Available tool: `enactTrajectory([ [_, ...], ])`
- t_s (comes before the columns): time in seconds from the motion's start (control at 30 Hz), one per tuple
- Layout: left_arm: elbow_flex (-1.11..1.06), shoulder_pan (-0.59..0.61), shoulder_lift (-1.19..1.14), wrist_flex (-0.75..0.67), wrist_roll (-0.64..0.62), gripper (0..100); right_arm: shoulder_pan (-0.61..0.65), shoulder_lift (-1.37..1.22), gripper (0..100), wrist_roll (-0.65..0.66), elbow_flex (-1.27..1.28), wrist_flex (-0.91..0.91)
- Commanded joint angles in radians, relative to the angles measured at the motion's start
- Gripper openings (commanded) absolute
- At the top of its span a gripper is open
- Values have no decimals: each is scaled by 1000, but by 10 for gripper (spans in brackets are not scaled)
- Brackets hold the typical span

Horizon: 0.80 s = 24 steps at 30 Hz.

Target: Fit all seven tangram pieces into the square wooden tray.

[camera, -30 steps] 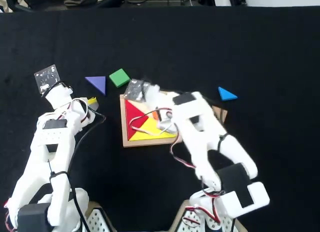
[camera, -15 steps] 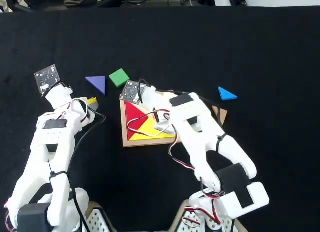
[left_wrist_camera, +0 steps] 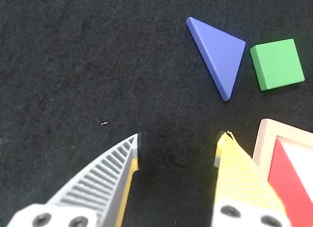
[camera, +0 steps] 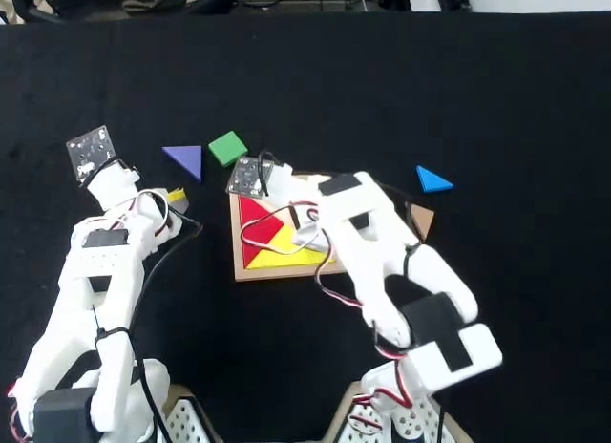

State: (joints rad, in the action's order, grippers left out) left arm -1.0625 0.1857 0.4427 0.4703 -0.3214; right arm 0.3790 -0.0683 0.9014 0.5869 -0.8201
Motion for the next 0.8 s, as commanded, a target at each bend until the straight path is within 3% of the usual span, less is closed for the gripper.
enactTrajectory([
  [0.0, 10, -10, 5, -18, -3, 259, 11, -8, 162, 15, -28, 5],
  [0.43, 12, -10, 5, -18, -3, 259, -2, -7, 109, 8, -31, 48],
  [0.77, 15, -12, 5, -18, -3, 259, -64, -7, 133, -126, -94, 38],
])
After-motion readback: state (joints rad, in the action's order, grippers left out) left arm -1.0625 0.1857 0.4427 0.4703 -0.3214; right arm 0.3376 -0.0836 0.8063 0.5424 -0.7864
